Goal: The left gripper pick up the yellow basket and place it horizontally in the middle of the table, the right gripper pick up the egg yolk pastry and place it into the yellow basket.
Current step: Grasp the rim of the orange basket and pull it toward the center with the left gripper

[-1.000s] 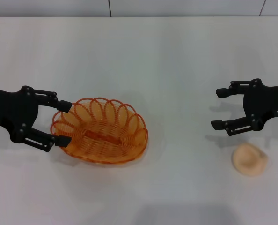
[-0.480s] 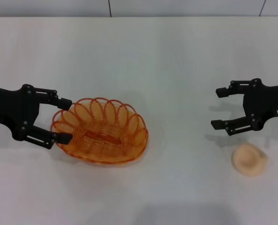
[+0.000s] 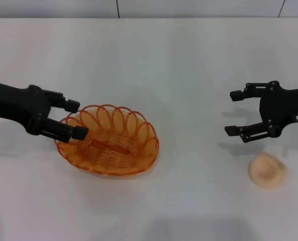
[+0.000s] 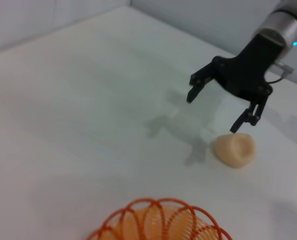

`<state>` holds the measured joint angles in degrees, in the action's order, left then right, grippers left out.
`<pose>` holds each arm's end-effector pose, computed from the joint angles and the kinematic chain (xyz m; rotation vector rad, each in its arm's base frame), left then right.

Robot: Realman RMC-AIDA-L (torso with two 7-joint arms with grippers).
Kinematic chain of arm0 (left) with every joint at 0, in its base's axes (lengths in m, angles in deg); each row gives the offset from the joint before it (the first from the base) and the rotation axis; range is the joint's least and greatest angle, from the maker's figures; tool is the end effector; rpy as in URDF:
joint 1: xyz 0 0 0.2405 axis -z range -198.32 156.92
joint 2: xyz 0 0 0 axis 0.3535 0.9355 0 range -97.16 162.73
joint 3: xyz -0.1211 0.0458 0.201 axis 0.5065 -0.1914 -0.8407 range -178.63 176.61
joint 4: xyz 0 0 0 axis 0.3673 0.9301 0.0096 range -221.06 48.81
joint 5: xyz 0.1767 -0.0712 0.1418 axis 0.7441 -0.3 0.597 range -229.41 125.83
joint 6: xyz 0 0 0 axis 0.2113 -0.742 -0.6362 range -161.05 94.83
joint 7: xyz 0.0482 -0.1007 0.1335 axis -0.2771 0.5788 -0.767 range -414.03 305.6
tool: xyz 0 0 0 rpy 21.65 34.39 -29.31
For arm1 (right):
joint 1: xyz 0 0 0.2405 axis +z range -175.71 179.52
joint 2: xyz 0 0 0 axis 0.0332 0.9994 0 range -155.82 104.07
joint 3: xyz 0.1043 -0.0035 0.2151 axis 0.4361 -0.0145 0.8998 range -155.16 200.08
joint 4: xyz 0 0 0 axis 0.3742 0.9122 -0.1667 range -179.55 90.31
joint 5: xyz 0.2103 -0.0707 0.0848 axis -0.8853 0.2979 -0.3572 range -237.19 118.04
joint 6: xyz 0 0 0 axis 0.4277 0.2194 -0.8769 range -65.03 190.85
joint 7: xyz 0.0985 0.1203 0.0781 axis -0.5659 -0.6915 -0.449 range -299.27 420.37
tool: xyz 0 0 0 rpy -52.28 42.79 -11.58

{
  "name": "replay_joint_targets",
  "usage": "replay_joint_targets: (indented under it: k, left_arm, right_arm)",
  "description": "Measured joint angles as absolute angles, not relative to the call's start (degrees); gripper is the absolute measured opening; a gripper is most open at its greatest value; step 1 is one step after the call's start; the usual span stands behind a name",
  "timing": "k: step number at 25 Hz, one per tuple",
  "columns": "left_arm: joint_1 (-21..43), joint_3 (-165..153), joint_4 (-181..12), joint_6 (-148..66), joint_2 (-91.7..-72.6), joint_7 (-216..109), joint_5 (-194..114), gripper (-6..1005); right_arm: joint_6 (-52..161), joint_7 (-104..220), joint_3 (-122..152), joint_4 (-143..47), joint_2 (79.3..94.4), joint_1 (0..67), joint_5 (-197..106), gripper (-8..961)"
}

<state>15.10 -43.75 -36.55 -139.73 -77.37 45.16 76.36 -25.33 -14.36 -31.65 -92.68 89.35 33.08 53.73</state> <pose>-0.2386 0.3546 0.0580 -3.0071 -0.7452 -0.2532 0.2270 0.3743 0.0019 -2.8740 0.1418 0.3988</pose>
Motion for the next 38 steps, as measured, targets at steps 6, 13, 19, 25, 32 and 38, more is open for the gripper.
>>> replay_joint_targets:
  k: [6, 13, 19, 25, 32, 38]
  left_arm:
    - [17.2, -45.9, -34.3, -139.8, -77.93, 60.9, 79.4, 880]
    - [21.1, -46.1, -32.8, -138.0, -77.5, 80.6, 86.7, 880]
    - [24.9, -50.2, -32.7, -136.5, -78.25, 88.1, 95.8, 880]
    - [26.0, -56.8, -32.9, -131.8, -80.14, 92.0, 101.1, 879]
    - [26.1, -58.7, -34.0, -128.0, -81.3, 93.7, 102.3, 874]
    - [26.1, -58.8, -37.1, -125.6, -81.75, 93.3, 102.3, 858]
  right_arm:
    - [-25.1, -13.9, -31.7, -92.7, 89.35, 33.0, 53.6, 868]
    - [-25.1, -12.2, -31.4, -92.7, 89.37, 32.7, 53.5, 868]
    - [-25.2, -11.6, -31.7, -92.7, 89.41, 32.6, 53.4, 869]
    - [-25.2, -11.0, -31.8, -92.7, 89.44, 32.6, 53.4, 869]
    - [-24.9, -10.6, -31.8, -92.1, 89.47, 32.6, 53.4, 869]
    - [-24.8, -10.4, -31.8, -92.1, 89.52, 32.6, 53.4, 869]
